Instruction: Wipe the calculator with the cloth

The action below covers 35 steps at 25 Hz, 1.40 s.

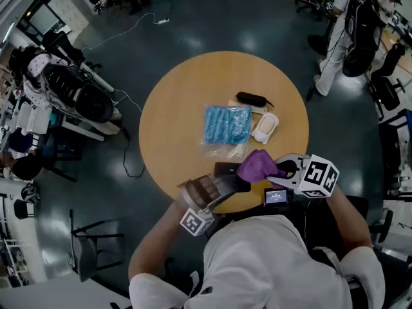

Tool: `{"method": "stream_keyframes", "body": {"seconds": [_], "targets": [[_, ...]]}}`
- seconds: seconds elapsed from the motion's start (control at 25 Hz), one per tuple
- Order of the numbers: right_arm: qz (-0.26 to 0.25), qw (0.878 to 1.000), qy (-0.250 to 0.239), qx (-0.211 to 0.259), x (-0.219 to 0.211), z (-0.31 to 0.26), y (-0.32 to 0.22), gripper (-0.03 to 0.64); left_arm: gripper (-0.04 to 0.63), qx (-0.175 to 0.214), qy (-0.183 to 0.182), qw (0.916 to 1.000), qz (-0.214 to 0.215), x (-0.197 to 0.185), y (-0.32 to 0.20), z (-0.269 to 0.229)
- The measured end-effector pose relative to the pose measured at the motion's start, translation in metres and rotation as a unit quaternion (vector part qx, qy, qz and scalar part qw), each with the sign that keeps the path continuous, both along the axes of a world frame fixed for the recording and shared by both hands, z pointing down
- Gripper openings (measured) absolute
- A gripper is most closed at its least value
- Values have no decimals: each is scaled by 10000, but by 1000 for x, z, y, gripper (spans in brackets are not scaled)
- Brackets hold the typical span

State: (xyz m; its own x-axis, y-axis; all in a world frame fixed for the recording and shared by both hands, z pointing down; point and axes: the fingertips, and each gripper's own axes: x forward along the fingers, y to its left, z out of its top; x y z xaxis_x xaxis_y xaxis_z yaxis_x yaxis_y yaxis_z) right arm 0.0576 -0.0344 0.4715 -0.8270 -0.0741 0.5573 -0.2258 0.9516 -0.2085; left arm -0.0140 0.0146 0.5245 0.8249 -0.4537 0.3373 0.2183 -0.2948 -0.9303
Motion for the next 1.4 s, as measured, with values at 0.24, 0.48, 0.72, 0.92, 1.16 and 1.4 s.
{"method": "stream_keyframes", "body": {"seconds": [0.24, 0.48, 0.72, 0.92, 1.16, 1.4], "targets": [[-1000, 9949, 9, -161, -43, -19, 48, 80, 48, 386, 80, 9977, 550, 22, 16, -34], [-803, 9930, -326, -800, -42, -14, 41, 80, 46, 809, -68, 9939, 747, 35, 24, -42], [-858, 9884, -442, -1171, -34, -18, 34, 80, 48, 1202, -227, 9873, 1012, 39, 41, -45], [-1044, 9855, -400, -1275, -30, -19, 37, 80, 48, 1434, -410, 9812, 1229, 43, 53, -48], [-1073, 9869, -33, -1207, -21, -6, 29, 80, 48, 1358, -263, 9793, 1476, 49, 72, -53], [-994, 9844, 225, -1434, -18, 26, 22, 80, 51, 1311, -60, 9791, 1556, 59, 83, -65]]}}
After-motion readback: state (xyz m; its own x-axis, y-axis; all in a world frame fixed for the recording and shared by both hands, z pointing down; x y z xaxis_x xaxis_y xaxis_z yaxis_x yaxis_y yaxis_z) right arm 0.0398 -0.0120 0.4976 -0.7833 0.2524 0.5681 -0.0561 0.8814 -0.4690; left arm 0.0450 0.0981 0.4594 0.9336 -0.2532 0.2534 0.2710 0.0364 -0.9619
